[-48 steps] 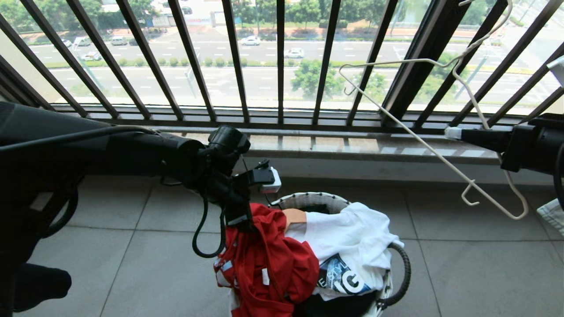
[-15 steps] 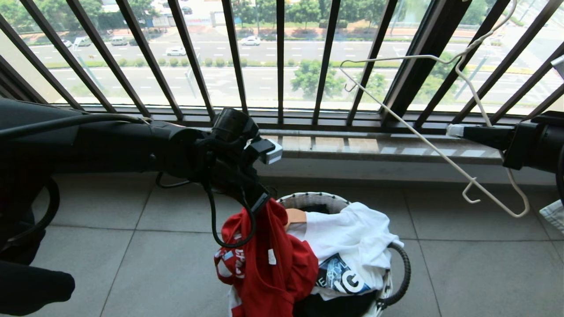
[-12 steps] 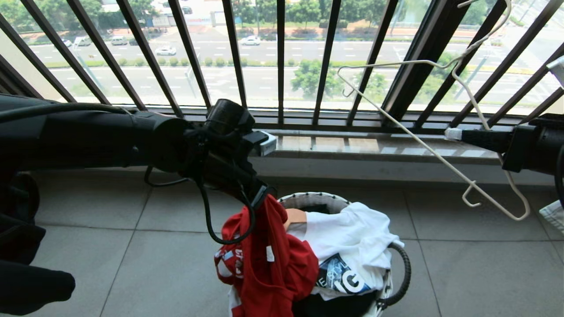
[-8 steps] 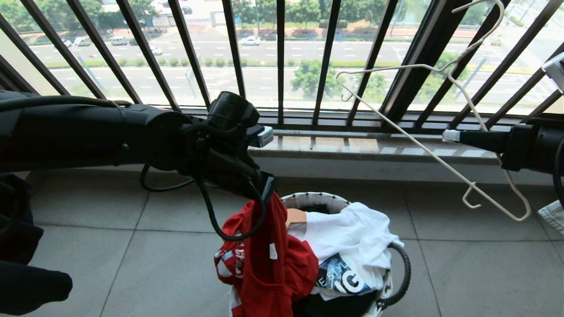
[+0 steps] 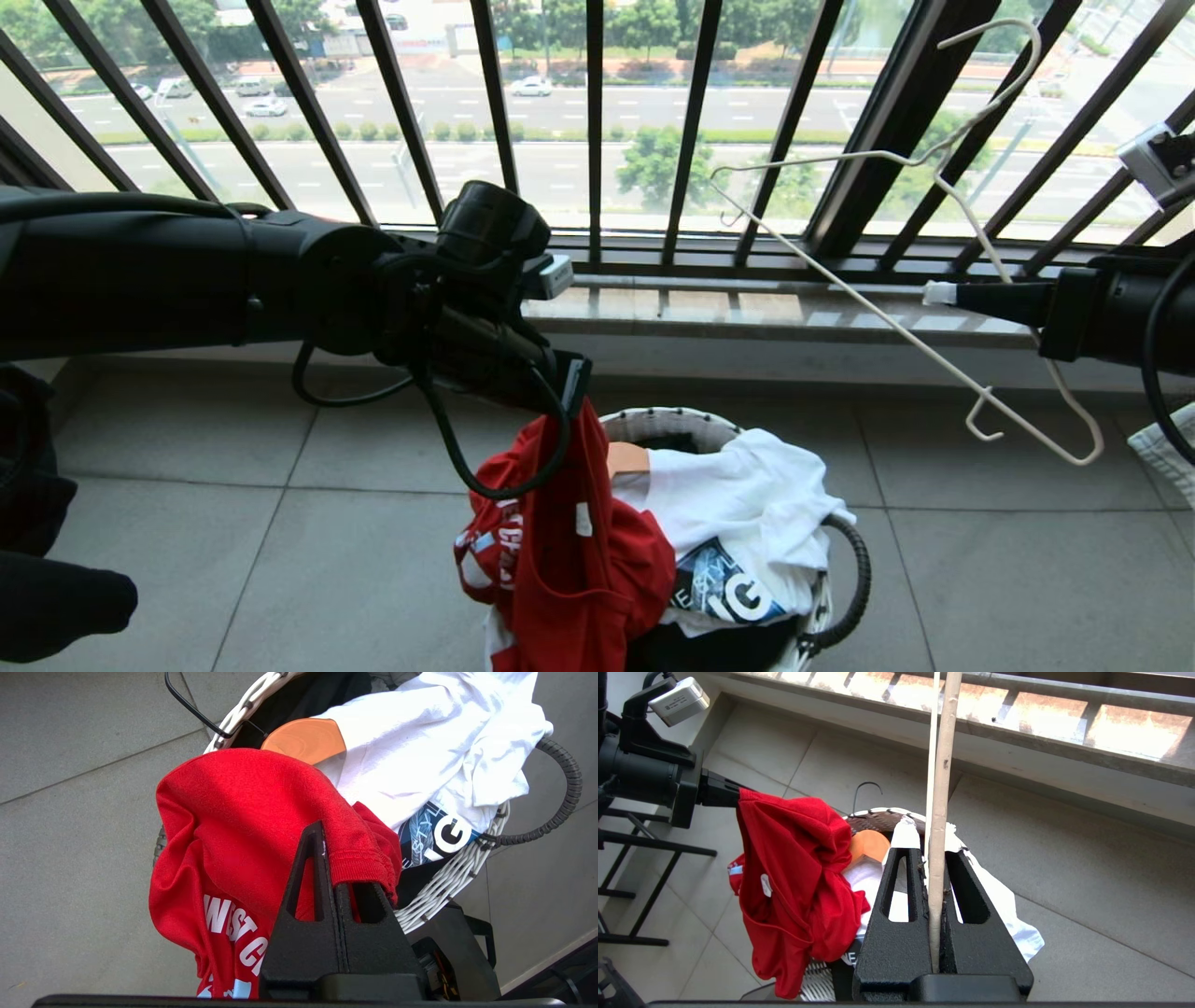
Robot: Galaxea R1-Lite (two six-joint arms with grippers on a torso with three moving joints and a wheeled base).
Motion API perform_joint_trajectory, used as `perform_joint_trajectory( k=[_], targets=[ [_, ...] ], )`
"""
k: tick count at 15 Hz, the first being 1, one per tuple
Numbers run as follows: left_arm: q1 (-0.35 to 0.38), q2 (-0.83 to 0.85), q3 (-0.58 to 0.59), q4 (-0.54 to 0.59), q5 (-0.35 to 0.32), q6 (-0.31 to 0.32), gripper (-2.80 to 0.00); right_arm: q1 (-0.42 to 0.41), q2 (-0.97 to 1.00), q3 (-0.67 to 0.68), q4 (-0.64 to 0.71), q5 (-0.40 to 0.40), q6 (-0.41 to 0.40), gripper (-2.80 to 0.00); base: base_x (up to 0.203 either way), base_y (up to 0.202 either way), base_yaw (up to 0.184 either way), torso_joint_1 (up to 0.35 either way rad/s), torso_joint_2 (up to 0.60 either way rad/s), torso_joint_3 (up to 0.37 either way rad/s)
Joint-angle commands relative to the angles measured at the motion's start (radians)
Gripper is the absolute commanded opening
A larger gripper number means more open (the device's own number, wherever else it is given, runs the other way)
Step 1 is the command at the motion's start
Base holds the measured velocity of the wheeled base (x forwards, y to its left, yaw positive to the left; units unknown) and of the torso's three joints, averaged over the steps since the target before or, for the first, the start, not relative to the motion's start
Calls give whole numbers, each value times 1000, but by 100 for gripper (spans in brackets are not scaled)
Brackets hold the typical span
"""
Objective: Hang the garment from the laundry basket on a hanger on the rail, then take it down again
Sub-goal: Pick up clothes from the basket
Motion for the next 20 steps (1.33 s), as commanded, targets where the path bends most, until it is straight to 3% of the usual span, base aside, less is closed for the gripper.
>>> perform_joint_trajectory(
  k=[1,10,15,20],
  targets=[
    [0,0,2,2,-2,1,-280,0,3,0,-2,3,0,-280,0,0,0,0,0,0],
    [0,-20,11,2,-2,23,-280,-16,-16,-3,-5,0,0,-280,0,0,0,1,1,127],
    [3,12,-70,-1,34,-69,-280,-40,-17,-14,-7,0,0,-280,0,0,0,1,1,204],
    [3,3,-72,-1,35,-71,-280,-66,-17,-20,-8,0,-1,-280,0,0,0,5,1,198]
  ],
)
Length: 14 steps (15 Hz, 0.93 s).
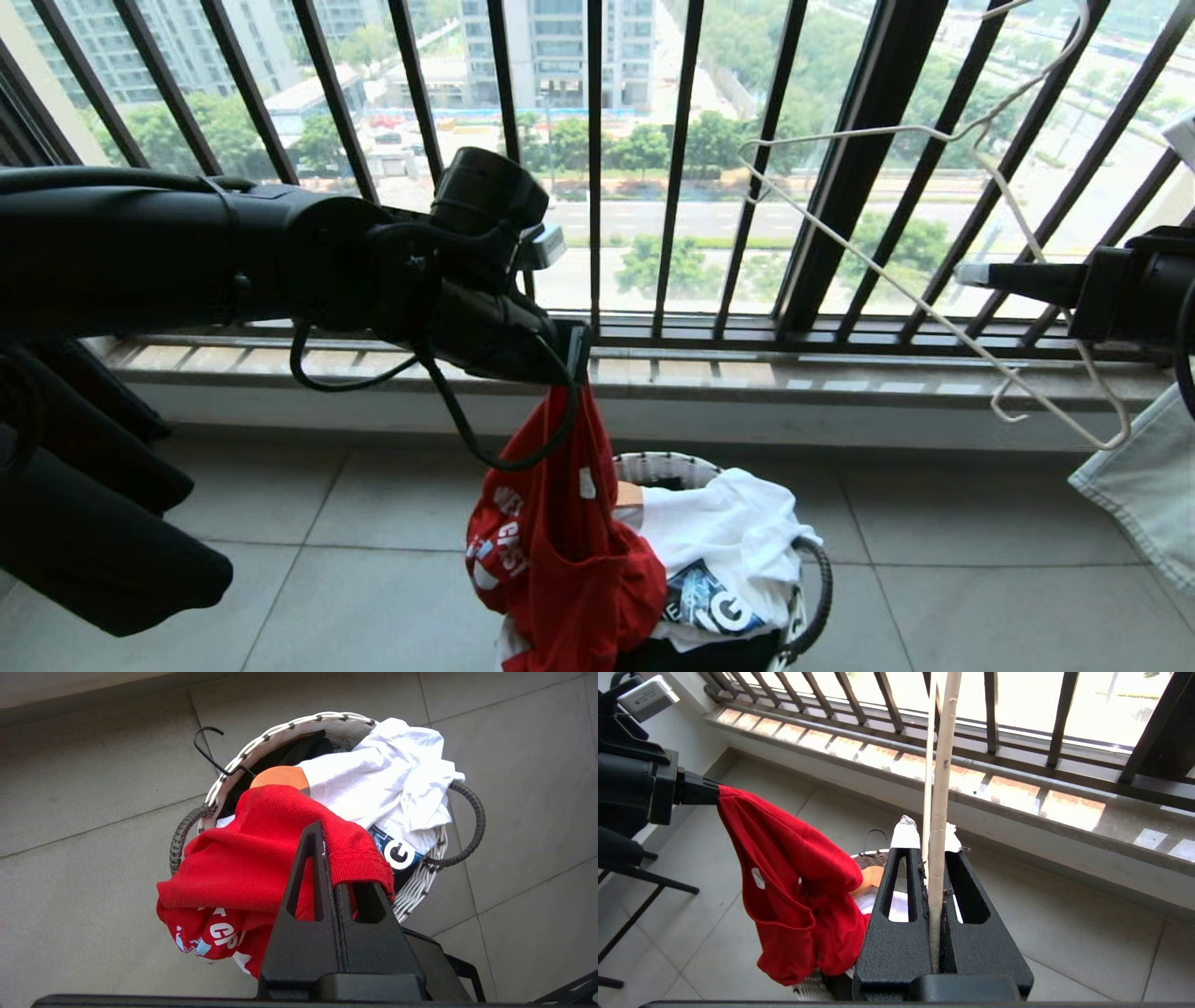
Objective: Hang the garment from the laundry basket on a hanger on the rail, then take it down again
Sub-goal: Pick up clothes from the basket
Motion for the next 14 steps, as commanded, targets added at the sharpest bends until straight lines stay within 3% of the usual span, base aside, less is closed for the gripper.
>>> perform_joint_trajectory(
  k=[1,14],
  targets=[
    [0,0,-1,2,0,-1,-280,-9,0,-1,-2,4,0,-280,0,0,0,-2,2,198],
    [-8,27,6,2,36,5,-280,-12,0,-4,-2,3,0,-280,0,0,0,1,3,203]
  ],
)
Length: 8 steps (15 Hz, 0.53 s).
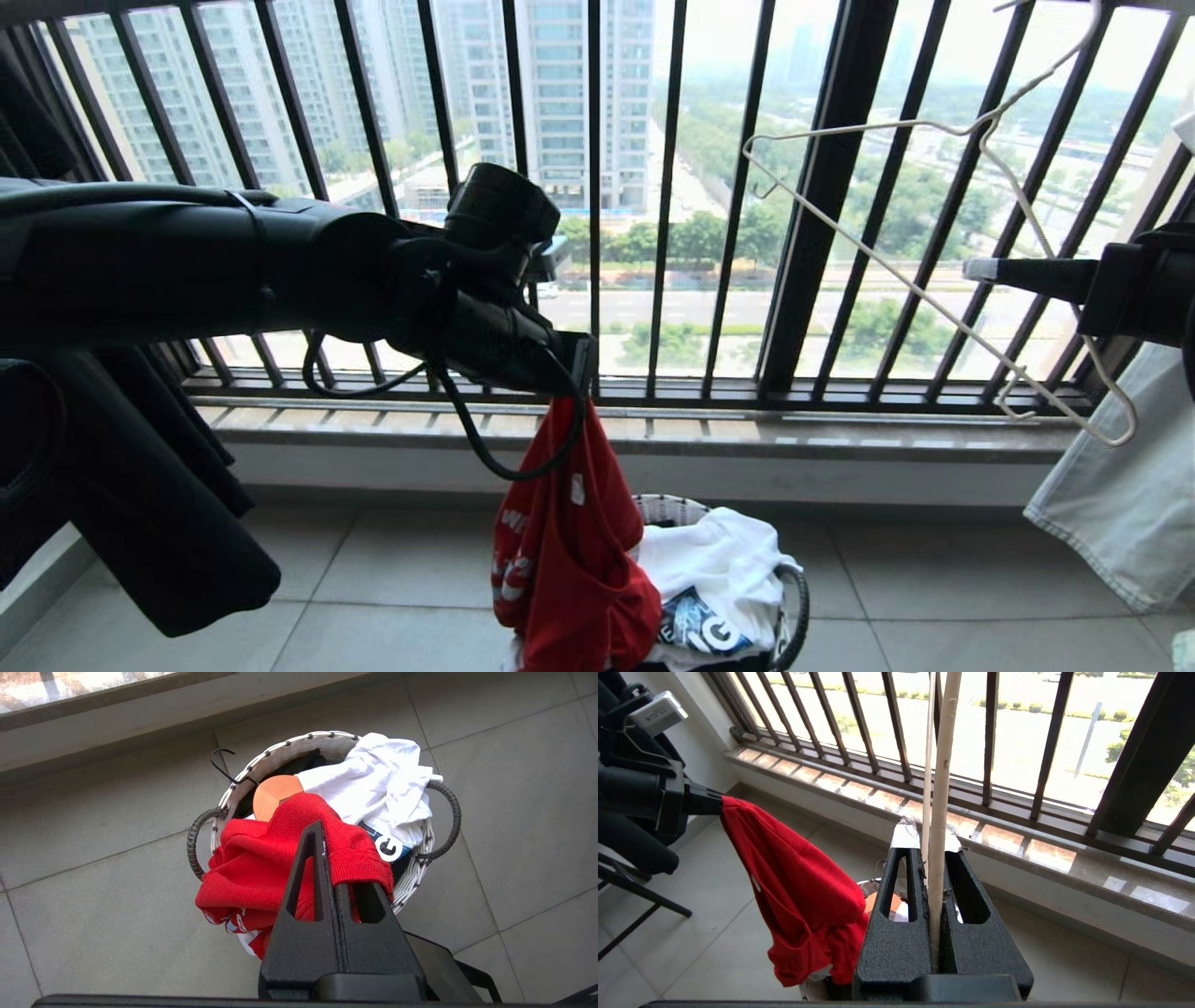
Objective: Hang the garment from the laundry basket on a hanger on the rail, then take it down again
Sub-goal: Pick up clothes from the basket
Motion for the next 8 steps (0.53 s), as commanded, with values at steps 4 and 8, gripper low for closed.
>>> perform_joint_trajectory(
  k=[4,8],
  targets=[
    [-1,5,-1,1,3,-1,-280,0,3,1,-2,4,1,-280,0,0,0,1,3,197],
    [-1,6,1,1,3,-3,-280,0,4,1,-2,4,1,-280,0,0,0,1,-19,128]
  ],
)
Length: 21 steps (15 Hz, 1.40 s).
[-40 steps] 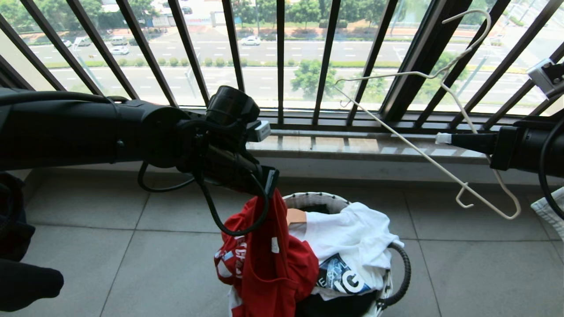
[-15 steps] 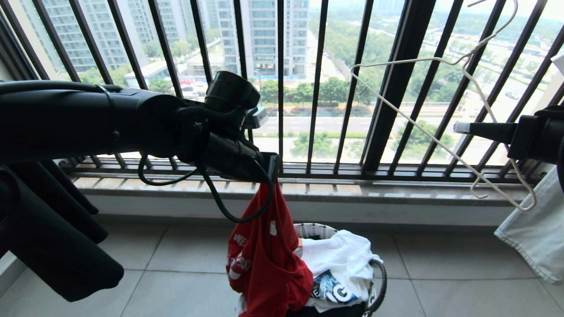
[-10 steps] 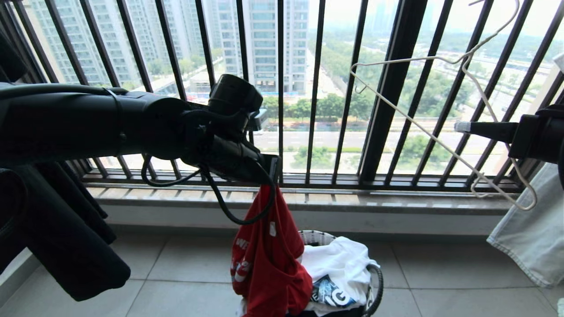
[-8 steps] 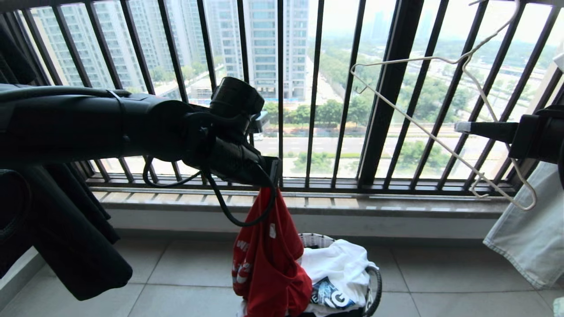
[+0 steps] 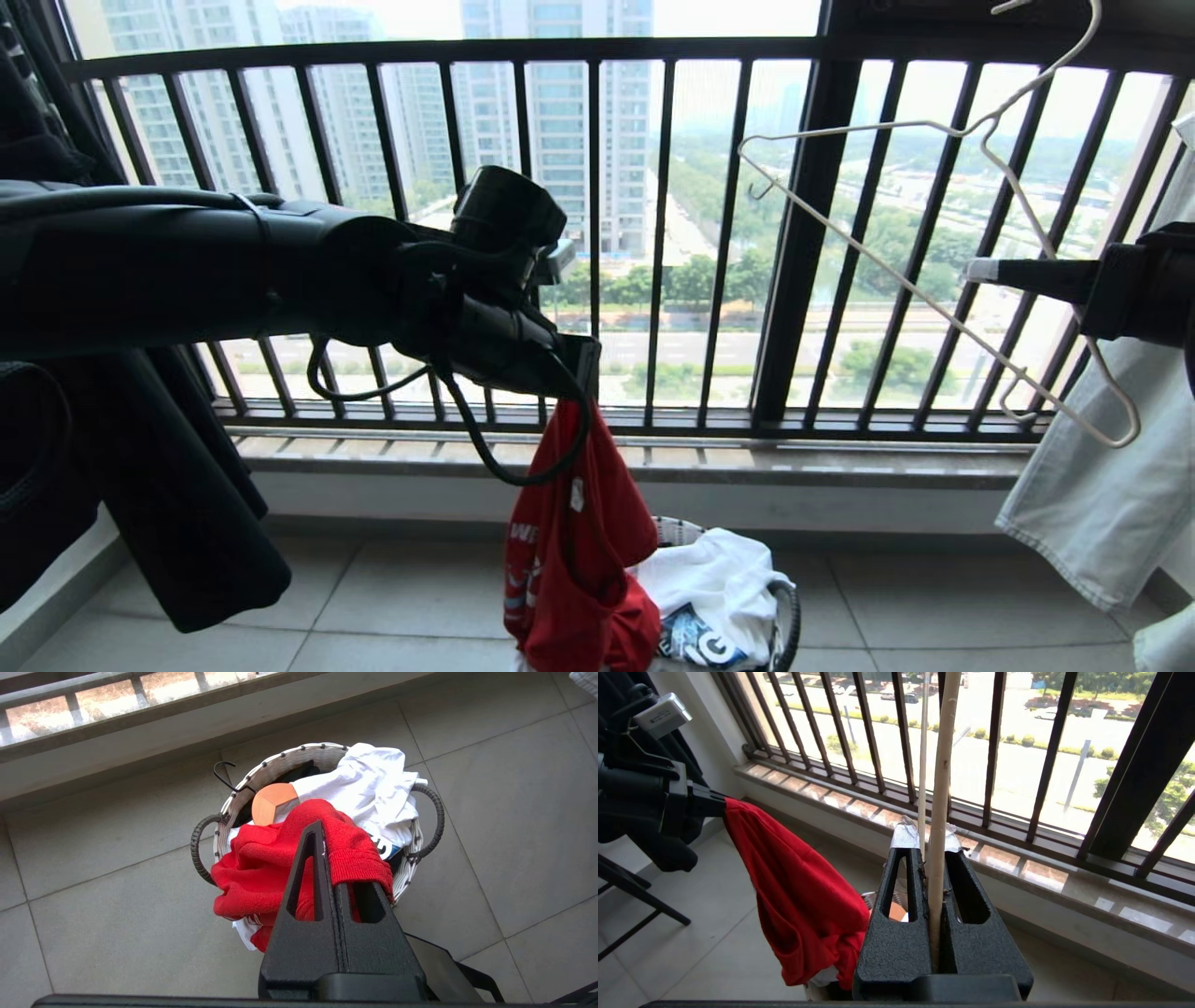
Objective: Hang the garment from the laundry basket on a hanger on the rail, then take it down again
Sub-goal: Pick up clothes from the basket
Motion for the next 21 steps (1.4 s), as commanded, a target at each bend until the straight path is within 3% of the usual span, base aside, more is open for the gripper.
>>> perform_joint_trajectory(
  k=[1,9,18,21],
  targets=[
    [0,0,3,2,-1,-4,-280,0,4,0,-2,5,0,-280,0,0,0,-2,-32,7],
    [14,-3,2,-5,2,-7,-280,5,1,8,53,11,-34,-280,0,0,0,1,8,32],
    [121,6,-19,-125,1,-9,-280,29,-17,2,523,13,-508,-280,0,0,0,0,0,0],
    [128,16,-24,-126,2,-7,-280,108,-23,3,596,15,-528,-280,0,0,0,0,0,0]
  ],
)
